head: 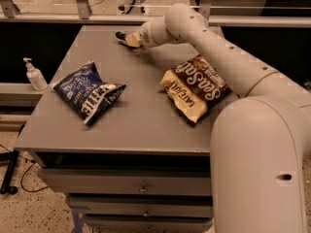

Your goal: Move rxbar chocolate near blue chip bag

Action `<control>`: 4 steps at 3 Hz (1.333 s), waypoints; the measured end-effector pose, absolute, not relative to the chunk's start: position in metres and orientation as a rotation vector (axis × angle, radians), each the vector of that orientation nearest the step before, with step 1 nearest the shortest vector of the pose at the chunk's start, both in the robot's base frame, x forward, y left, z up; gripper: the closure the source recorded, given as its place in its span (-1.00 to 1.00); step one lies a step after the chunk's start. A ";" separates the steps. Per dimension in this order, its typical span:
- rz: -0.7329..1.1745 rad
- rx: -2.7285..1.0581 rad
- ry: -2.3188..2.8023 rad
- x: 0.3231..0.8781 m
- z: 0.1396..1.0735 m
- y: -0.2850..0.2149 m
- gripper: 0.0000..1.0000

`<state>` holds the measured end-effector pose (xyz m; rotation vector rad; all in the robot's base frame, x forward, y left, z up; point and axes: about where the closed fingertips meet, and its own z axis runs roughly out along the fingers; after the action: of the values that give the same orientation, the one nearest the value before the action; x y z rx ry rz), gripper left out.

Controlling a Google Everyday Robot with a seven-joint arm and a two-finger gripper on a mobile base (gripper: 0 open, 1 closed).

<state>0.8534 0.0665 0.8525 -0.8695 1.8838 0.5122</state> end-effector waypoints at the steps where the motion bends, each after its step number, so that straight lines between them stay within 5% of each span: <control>1: 0.543 -0.860 1.836 0.850 0.871 0.064 1.00; 4: 0.663 -0.869 1.754 0.827 0.893 0.063 1.00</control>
Offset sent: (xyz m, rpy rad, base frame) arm -0.0181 -0.0122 0.0492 0.1308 -0.0690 0.0501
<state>0.8268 0.0627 0.8927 -0.8688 1.7540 0.6627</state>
